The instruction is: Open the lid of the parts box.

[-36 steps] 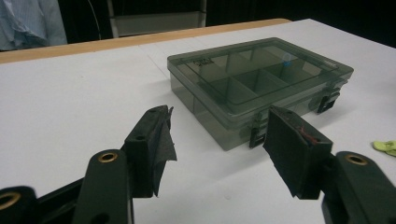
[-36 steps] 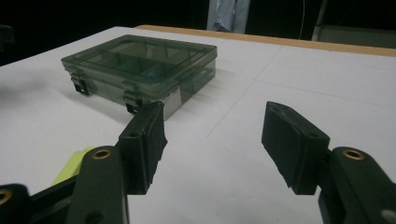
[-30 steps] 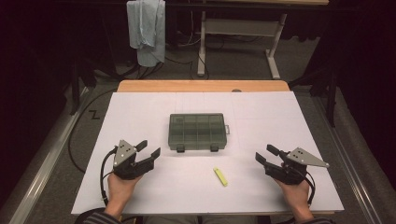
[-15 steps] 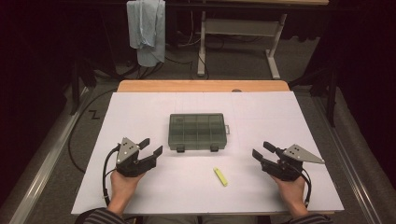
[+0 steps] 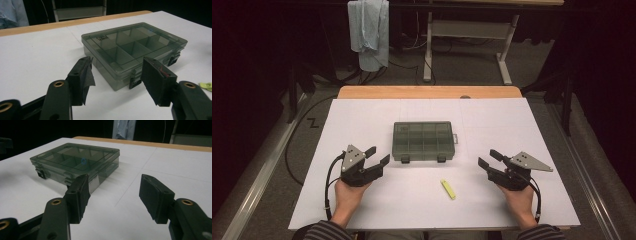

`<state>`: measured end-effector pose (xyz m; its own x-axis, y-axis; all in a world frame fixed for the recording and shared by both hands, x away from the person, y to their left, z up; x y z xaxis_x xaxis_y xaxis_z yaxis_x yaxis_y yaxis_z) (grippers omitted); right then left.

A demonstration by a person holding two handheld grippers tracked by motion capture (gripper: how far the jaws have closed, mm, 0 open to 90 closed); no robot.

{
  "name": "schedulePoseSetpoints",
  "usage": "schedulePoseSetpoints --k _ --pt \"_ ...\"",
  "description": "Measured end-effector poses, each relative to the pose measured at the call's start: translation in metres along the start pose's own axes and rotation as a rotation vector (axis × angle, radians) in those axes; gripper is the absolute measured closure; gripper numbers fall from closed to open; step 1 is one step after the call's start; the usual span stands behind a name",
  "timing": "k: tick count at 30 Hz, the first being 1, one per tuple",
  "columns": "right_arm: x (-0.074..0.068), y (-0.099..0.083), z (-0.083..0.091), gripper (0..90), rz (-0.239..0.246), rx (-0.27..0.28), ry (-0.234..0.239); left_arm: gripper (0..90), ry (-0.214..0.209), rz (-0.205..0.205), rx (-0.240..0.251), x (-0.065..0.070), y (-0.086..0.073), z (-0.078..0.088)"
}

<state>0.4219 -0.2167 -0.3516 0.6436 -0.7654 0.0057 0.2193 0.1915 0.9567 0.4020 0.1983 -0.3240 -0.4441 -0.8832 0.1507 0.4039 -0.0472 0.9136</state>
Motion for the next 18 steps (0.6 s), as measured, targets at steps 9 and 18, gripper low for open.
schedulePoseSetpoints --k 9,18 --pt "-0.001 0.001 -0.008 43.1 0.006 -0.006 0.002 41.4 -0.007 -0.004 0.001 0.002 0.001 -0.005" --pt "-0.005 0.003 -0.02 43.1 0.014 -0.018 0.011 41.6 -0.015 -0.012 -0.001 0.004 0.004 -0.013"
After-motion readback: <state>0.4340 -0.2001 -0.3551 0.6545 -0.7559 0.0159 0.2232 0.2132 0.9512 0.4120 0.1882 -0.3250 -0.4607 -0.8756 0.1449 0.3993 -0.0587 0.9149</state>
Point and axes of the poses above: each handheld gripper's, and its own axes: z roughly backward along the jaws, y roughly out of its top, x roughly to its right, the point moved 3 cm from there along -z, roughly forward along the jaws, and after that the axes turned 8 degrees about z, right-handed, at the moved point
